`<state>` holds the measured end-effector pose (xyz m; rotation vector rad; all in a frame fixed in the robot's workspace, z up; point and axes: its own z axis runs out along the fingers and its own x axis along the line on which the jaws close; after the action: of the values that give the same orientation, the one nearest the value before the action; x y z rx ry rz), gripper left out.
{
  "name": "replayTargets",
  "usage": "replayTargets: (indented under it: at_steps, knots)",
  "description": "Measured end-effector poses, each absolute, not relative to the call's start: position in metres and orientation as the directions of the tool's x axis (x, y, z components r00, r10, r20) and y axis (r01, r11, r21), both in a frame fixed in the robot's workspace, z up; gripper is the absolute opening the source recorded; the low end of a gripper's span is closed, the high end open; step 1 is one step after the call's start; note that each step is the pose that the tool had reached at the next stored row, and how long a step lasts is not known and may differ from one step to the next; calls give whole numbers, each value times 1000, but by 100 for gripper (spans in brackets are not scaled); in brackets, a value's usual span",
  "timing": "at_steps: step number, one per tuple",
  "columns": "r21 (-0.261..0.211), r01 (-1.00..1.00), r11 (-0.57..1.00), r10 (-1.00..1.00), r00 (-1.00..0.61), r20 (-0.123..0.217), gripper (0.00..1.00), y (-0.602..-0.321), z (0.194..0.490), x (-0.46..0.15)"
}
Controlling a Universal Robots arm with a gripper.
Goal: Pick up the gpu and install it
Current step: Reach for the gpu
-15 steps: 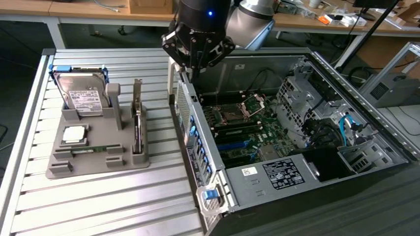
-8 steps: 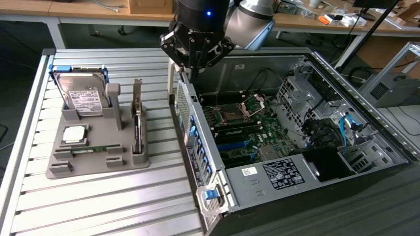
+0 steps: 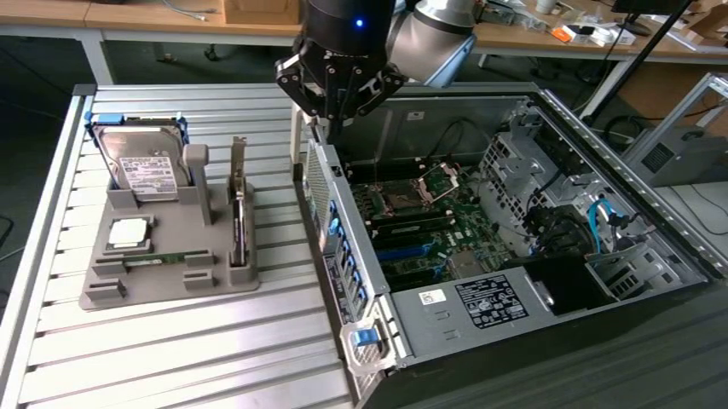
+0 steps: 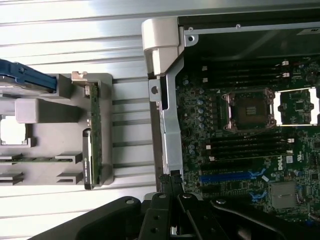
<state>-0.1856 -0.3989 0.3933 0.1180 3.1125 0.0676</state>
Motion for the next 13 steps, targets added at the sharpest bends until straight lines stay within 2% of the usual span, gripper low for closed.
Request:
replayTargets:
  at_steps: [13]
  knots:
    - [44, 75, 996, 76, -997, -24, 11, -399, 393, -189]
